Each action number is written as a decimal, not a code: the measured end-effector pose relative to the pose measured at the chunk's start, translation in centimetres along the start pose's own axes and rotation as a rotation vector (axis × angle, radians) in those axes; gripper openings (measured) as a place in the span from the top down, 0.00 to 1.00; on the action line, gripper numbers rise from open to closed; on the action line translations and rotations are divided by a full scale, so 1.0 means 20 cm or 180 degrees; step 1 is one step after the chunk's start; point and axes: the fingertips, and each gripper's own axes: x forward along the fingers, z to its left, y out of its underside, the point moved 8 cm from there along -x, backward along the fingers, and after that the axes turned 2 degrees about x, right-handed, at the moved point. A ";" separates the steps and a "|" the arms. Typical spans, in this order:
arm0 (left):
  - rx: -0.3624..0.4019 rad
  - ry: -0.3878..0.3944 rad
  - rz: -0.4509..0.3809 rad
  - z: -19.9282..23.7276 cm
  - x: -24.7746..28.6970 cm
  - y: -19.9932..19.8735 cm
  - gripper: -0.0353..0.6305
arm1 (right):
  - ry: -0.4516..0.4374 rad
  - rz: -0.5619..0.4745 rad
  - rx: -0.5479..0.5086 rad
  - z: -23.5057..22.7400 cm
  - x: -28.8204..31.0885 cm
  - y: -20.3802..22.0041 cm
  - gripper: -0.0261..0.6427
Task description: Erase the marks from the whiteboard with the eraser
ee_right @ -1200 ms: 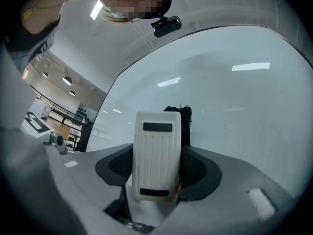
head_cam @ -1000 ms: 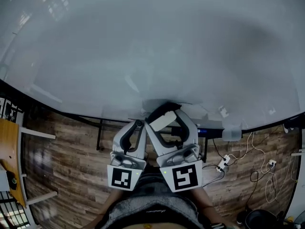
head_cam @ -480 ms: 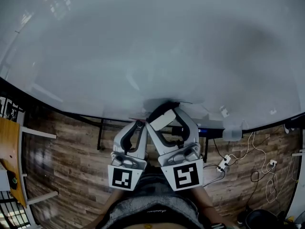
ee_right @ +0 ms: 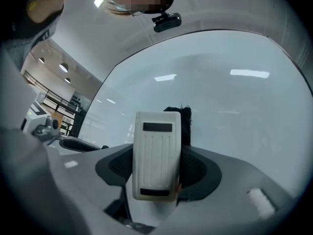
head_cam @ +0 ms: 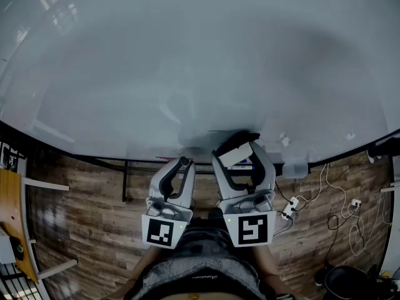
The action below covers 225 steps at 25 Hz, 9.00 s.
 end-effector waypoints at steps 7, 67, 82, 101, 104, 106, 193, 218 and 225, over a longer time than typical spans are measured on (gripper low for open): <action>0.0000 -0.0021 0.0047 0.00 -0.01 0.00 0.84 | 0.0071 -0.0043 0.0036 -0.01 0.00 -0.02 0.57; 0.0084 -0.0439 0.0123 0.17 -0.21 0.01 0.84 | -0.0590 -0.0549 -0.0146 0.39 0.25 -0.18 0.57; 0.0038 -0.0191 0.0084 0.06 -0.12 0.01 0.84 | -0.0204 -0.0546 -0.0306 0.17 0.12 -0.19 0.57; 0.0001 -0.0209 0.0090 0.17 -0.19 0.03 0.84 | 0.0104 -0.0212 -0.0699 0.35 0.20 -0.15 0.57; 0.0008 -0.0283 0.0118 0.14 -0.19 0.03 0.84 | -0.0033 -0.0223 -0.0696 0.35 0.20 -0.14 0.57; 0.0020 -0.0319 0.0131 0.13 -0.19 0.03 0.84 | -0.0125 -0.0224 -0.0722 0.35 0.20 -0.13 0.57; -0.0035 -0.0287 0.0093 0.17 -0.25 0.03 0.84 | 0.0154 -0.0101 -0.0238 0.21 0.10 0.03 0.57; 0.0024 -0.0034 0.0027 -0.07 -0.09 -0.02 0.84 | 0.0193 0.0118 0.0288 0.02 -0.19 0.22 0.57; 0.0047 0.0031 0.0065 -0.14 -0.08 -0.01 0.84 | 0.0079 0.0237 0.0548 0.09 -0.24 0.27 0.57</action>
